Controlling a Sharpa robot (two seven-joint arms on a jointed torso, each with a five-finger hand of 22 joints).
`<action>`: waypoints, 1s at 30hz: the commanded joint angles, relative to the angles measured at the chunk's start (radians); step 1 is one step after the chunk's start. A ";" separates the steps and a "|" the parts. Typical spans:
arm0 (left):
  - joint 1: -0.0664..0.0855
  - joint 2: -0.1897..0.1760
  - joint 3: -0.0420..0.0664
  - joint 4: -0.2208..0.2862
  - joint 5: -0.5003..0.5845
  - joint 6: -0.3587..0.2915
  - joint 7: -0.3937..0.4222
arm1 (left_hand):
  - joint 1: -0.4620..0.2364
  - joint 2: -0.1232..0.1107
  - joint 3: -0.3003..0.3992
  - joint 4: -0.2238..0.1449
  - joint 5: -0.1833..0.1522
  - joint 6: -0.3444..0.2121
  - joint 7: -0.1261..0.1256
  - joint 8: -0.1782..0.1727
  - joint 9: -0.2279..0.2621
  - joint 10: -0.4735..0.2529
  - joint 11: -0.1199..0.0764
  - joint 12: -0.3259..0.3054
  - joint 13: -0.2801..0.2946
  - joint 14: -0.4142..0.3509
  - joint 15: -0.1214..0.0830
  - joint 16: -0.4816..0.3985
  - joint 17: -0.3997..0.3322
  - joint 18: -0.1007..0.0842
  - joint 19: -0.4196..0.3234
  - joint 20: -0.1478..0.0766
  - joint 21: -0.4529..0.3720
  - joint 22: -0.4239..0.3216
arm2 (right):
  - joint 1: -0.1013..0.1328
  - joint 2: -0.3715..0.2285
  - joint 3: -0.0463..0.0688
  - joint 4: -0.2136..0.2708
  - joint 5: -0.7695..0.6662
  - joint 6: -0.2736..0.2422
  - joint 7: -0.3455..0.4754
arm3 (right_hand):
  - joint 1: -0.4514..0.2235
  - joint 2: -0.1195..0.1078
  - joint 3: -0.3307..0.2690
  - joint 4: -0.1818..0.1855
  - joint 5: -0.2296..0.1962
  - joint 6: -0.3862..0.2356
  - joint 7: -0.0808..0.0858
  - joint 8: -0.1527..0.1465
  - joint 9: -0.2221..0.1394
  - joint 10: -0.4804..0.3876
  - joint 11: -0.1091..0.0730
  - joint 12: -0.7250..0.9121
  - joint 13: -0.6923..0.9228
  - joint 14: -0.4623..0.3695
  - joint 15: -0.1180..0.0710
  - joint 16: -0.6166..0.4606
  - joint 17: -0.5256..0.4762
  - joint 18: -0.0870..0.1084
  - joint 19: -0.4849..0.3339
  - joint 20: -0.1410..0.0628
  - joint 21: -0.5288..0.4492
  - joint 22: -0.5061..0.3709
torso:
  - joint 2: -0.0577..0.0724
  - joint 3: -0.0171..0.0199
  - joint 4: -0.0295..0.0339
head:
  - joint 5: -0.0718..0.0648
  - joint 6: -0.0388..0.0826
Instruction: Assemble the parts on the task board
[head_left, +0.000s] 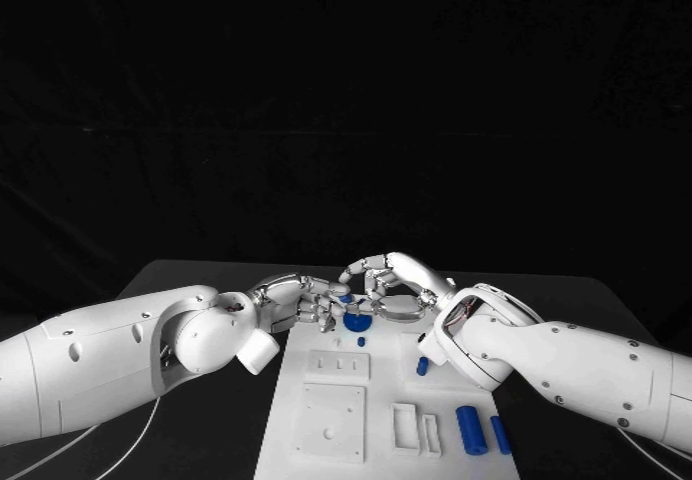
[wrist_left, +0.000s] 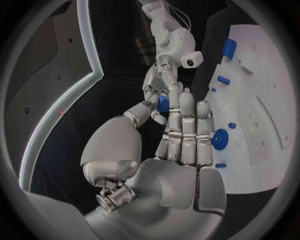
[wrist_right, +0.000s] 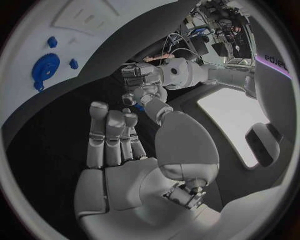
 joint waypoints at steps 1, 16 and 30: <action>0.001 0.000 0.001 0.001 0.011 0.043 0.027 | 0.014 0.024 0.024 0.026 0.006 0.010 -0.011 0.011 0.021 0.005 -0.002 0.006 0.001 -0.001 -0.004 0.005 0.002 0.009 -0.007 -0.032 0.006 0.002 | -0.001 -0.002 0.000 0.011 0.024 0.034 0.025 | -0.014 -0.001 -0.002 -0.001 0.003 0.078 0.015 0.004 -0.002 -0.062 0.003 0.007 -0.001 0.005 -0.006 0.005 0.002 0.045 0.004 -0.001 0.007 0.020 | 0.000 0.0000 -0.0006 | 0.002 -0.001; 0.001 -0.005 0.001 -0.003 0.006 0.051 0.036 | 0.015 0.025 0.024 0.023 0.006 0.009 -0.011 0.011 0.022 0.004 -0.002 0.007 0.003 -0.003 -0.004 0.009 0.004 0.009 -0.010 -0.033 0.007 0.002 | -0.008 -0.019 0.000 0.045 0.130 0.057 0.030 | -0.025 0.022 -0.022 -0.001 0.005 0.135 -0.004 0.026 0.001 -0.064 -0.014 0.013 -0.005 0.003 -0.022 0.006 0.004 0.045 0.000 -0.003 0.012 0.020 | 0.000 0.0002 -0.0001 | 0.004 -0.005; 0.001 -0.006 0.001 -0.004 -0.007 0.067 0.037 | 0.017 0.026 0.024 0.021 0.006 0.009 -0.011 0.012 0.023 0.003 -0.002 0.008 0.005 -0.004 -0.005 0.012 0.005 0.008 -0.012 -0.033 0.008 0.003 | -0.009 -0.021 0.000 0.038 0.133 0.061 0.027 | -0.035 0.056 -0.003 0.002 -0.052 0.169 -0.016 0.037 0.006 -0.059 -0.026 0.015 -0.010 0.005 -0.033 0.006 0.005 0.045 0.001 -0.004 0.015 0.019 | 0.000 0.0001 0.0002 | 0.003 -0.007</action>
